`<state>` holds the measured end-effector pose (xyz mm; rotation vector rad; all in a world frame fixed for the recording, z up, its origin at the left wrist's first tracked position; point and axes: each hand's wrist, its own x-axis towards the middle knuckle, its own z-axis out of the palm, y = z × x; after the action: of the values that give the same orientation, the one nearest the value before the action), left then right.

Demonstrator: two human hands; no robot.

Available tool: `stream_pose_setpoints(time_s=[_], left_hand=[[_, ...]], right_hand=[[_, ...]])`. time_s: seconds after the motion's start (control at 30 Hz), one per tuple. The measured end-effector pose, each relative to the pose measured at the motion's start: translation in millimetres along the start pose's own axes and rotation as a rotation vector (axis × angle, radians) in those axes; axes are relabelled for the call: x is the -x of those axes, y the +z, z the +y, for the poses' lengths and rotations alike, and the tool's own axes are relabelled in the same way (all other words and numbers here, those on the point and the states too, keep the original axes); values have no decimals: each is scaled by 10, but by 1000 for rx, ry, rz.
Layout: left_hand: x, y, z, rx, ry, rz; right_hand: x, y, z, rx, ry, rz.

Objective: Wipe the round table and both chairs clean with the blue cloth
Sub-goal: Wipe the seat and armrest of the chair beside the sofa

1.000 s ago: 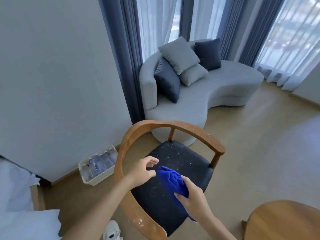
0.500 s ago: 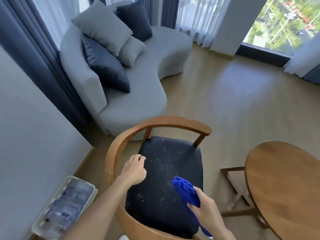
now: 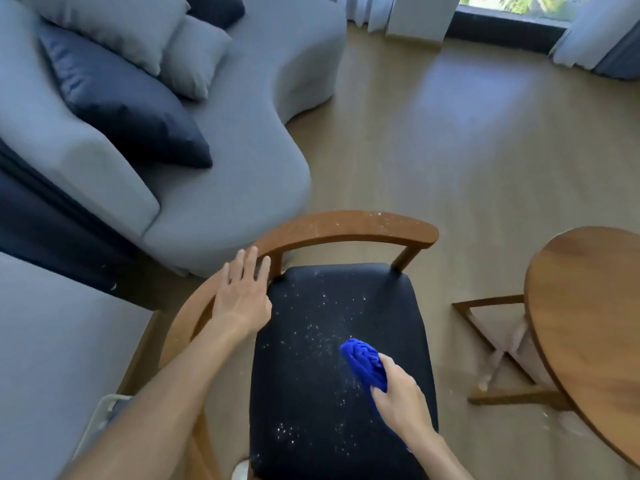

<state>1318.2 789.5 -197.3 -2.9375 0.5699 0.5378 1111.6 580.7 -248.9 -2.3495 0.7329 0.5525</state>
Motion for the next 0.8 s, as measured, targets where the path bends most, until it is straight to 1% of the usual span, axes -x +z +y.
stream_pose_setpoints(time_s=[0.07,0.1,0.17,0.2,0.23,0.3,0.33,0.4,0.47,0.53,0.6,0.63,0.7,0.8], left_hand=[[-306,58,-35,-19,14,45],[-455,80,-47,-23,16,64],[-704,165,-64,-38,13,70],[-793,240,-68,-42,14,58],[-855,334,-71,-43,16,45],[-915,531,-75,-63,27,54],[-921,608,-85,-81,32,77],[-919,697,-116,-113,44,125],[-912,718,-137,-113,27,151],[-905,709,-117,-96,-34,135],[-907,705,-75,-116,-71,128],[-903,710,-64,-127,-75,134],[-896,734,-53,-126,-65,160],[-938,790,-71,-126,-44,211]], right_hand=[[-351,16,-2,93,34,74],[-527,24,-18,139,48,138],[-867,89,-61,218,60,279],[-1019,141,-92,246,55,320],[-1164,224,-112,281,45,313],[-1397,435,-101,418,-5,242],[-1487,531,-73,502,-78,253],[-1629,688,13,555,-188,292],[-1764,799,140,571,-259,295],[-1872,849,226,608,-303,346],[-1949,915,242,575,-256,394],[-1964,967,216,529,-197,415],[-1961,1100,110,411,-62,438],[-2056,1233,-54,281,44,511]])
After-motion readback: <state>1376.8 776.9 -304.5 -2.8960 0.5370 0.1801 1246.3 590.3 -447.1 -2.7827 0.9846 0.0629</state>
